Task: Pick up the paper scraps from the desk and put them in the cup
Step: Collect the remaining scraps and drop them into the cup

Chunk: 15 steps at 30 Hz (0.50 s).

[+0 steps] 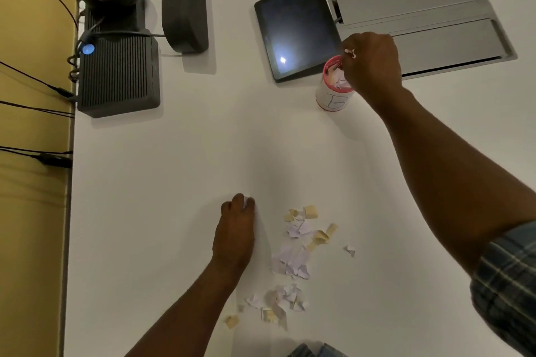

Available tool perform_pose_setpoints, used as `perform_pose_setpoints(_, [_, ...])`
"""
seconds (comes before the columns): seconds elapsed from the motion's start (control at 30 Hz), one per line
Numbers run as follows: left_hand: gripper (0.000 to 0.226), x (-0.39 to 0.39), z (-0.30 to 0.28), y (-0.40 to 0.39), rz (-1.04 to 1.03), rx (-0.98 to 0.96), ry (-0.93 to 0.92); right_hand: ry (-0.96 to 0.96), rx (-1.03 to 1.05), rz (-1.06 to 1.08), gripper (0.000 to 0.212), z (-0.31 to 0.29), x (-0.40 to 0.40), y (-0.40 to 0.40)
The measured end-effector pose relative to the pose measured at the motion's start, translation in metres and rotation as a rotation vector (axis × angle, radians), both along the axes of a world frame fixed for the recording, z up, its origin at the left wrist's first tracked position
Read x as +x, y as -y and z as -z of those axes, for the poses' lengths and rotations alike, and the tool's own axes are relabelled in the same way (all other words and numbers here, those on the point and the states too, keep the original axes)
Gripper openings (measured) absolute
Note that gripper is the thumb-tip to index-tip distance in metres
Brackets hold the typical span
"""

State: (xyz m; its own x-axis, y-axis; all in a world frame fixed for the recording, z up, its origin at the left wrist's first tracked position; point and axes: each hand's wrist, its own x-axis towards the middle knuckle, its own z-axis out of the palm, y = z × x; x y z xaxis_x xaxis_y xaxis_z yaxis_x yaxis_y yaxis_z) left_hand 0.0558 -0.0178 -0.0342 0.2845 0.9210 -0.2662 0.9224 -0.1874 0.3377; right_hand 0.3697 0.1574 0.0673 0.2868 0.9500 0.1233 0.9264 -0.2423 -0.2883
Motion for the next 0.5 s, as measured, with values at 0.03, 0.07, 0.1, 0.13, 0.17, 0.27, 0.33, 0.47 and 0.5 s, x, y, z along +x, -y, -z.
perform_pose_setpoints(0.03, [0.028, 0.000, 0.000, 0.001, -0.001, 0.008, 0.021, -0.046, 0.077, -0.002, 0.020, 0.001, 0.000, 0.008])
perform_pose_setpoints(0.07, [0.025, -0.001, 0.002, 0.001, 0.003, 0.031, 0.040, -0.084, 0.131, -0.003, 0.021, 0.002, 0.000, 0.017])
perform_pose_setpoints(0.1, [0.021, -0.003, 0.003, 0.000, -0.005, 0.039, 0.062, -0.117, 0.169, -0.001, 0.022, 0.004, -0.001, 0.027])
perform_pose_setpoints(0.13, [0.018, -0.004, 0.003, -0.002, -0.011, 0.034, 0.083, -0.153, 0.207, 0.014, 0.023, 0.007, -0.001, 0.038])
perform_pose_setpoints(0.17, [0.017, -0.004, 0.004, -0.005, -0.005, 0.036, 0.100, -0.201, 0.254, 0.051, 0.022, 0.011, -0.002, 0.049])
perform_pose_setpoints(0.27, [0.018, -0.004, 0.003, -0.017, -0.111, -0.014, 0.178, -0.349, 0.417, 0.226, 0.020, 0.025, -0.006, 0.086])
perform_pose_setpoints(0.33, [0.019, 0.005, -0.007, -0.031, -0.184, -0.033, 0.253, -0.384, 0.390, 0.330, 0.020, 0.041, -0.007, 0.113])
perform_pose_setpoints(0.47, [0.011, 0.055, -0.045, -0.073, -0.105, 0.010, 0.446, -0.440, 0.088, 0.408, 0.025, 0.092, -0.003, 0.173])
perform_pose_setpoints(0.5, [0.011, 0.072, -0.056, -0.085, -0.090, 0.010, 0.504, -0.446, 0.007, 0.385, 0.030, 0.105, -0.005, 0.188])
